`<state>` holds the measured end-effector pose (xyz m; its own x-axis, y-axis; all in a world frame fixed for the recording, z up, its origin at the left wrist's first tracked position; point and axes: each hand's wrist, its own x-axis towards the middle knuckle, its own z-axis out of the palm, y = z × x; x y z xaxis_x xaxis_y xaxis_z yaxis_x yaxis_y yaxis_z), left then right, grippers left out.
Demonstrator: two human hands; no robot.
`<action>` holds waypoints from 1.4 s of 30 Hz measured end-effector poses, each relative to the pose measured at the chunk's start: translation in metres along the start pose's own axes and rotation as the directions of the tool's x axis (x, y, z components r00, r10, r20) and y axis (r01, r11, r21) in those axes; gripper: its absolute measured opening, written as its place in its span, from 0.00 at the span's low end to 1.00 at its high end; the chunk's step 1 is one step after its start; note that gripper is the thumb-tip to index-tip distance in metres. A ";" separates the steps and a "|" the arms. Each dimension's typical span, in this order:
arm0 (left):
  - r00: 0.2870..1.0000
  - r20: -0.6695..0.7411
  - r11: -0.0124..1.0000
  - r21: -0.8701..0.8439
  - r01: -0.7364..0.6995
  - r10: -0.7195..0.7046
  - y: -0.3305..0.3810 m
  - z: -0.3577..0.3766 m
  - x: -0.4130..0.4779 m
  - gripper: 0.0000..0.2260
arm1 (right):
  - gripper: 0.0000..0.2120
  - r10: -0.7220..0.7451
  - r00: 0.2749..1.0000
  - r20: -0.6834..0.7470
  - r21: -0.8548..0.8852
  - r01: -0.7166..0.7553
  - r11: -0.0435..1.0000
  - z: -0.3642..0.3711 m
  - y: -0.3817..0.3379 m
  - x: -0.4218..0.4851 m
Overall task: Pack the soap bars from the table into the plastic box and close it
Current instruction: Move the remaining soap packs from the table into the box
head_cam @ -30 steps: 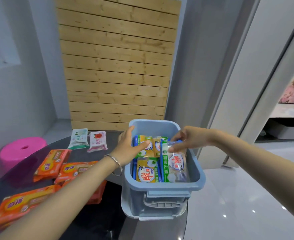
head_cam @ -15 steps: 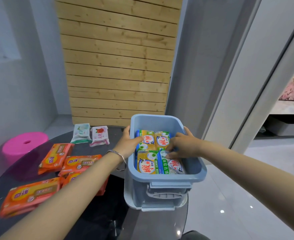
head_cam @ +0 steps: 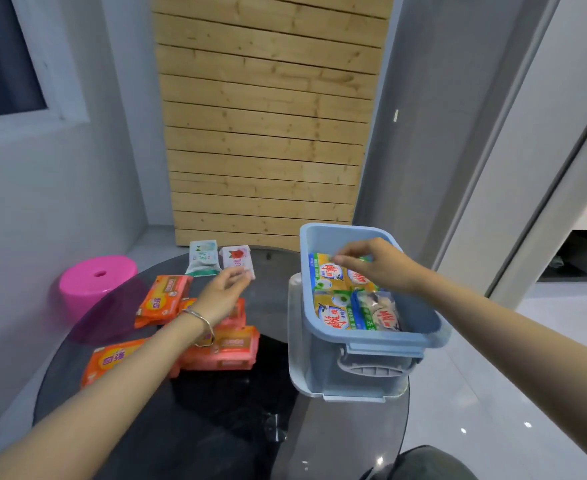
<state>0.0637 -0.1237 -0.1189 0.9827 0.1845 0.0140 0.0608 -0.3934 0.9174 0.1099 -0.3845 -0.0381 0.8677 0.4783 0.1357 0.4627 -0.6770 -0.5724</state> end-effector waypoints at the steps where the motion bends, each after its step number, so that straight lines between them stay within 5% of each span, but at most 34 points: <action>1: 1.000 -0.013 0.999 0.042 -0.010 0.011 -0.008 -0.015 -0.003 0.19 | 0.13 -0.024 0.999 -0.034 0.087 0.027 0.996 0.010 -0.018 0.002; 6: 0.997 0.075 0.940 0.342 0.001 -0.028 -0.052 -0.084 -0.020 0.20 | 0.11 -0.149 0.988 0.049 0.238 0.133 0.962 0.072 -0.096 0.017; 12: 0.932 0.295 0.636 0.765 -0.098 -0.210 -0.094 -0.132 -0.044 0.28 | 0.29 0.161 0.880 0.446 -0.241 -0.055 0.969 0.156 -0.108 0.030; 23: 0.978 0.178 0.656 0.753 -0.062 -0.111 -0.112 -0.139 -0.056 0.34 | 0.40 0.373 0.824 0.426 -0.310 -0.254 0.916 0.199 -0.086 0.028; 33: 0.984 0.082 0.815 0.573 0.082 -0.157 -0.108 -0.136 -0.054 0.17 | 0.48 0.335 0.847 0.413 0.083 -0.401 0.912 0.207 -0.091 0.015; 37: 0.981 -0.059 0.938 0.284 0.196 -0.187 -0.095 -0.130 -0.052 0.15 | 0.41 0.278 0.876 0.393 0.072 -0.331 0.941 0.190 -0.106 0.013; 42: 0.970 -0.112 0.966 -0.170 0.197 -0.217 -0.049 -0.116 -0.035 0.12 | 0.29 0.175 0.970 0.170 0.194 -0.207 0.959 0.111 -0.128 0.015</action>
<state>0.0065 -0.0061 -0.1177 0.9203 0.3650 -0.1411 0.2222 -0.1905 0.9562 0.0438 -0.2289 -0.0528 0.8914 0.4407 -0.1056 0.2292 -0.6394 -0.7339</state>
